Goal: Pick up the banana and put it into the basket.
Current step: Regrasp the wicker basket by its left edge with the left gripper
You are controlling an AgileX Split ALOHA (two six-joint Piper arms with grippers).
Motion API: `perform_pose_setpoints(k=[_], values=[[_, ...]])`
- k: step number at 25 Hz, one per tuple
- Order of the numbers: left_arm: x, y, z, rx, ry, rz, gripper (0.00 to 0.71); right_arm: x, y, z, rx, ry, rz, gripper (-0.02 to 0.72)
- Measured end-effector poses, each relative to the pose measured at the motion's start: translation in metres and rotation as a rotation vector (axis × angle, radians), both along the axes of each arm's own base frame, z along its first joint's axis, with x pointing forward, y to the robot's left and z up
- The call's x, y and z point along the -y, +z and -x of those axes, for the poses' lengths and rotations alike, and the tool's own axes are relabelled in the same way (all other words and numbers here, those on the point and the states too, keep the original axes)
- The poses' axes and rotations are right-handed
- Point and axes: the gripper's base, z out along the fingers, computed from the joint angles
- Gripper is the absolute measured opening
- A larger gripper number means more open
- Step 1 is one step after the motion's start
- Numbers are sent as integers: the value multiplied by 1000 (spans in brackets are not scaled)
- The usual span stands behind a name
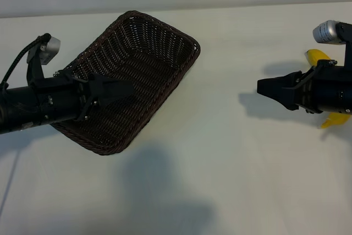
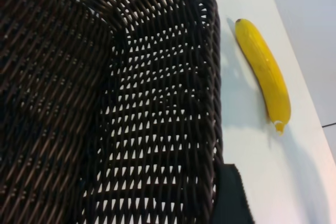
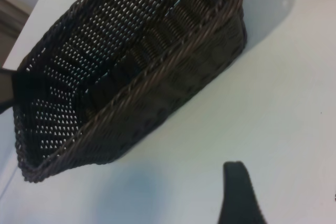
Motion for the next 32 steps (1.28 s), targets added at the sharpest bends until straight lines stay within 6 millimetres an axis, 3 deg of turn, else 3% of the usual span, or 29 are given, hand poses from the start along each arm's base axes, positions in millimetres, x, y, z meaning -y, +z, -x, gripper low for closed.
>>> perform_pose_setpoints(k=[19, 26, 32], values=[[3, 2, 1, -4, -17, 41, 506, -1, 1, 1, 0, 14, -16, 444], [6, 33, 13, 72, -44, 117, 506, -1, 1, 1, 0, 14, -16, 444], [-2, 62, 35, 94, 18, 29, 506, -2, 1, 1, 0, 15, -17, 444]])
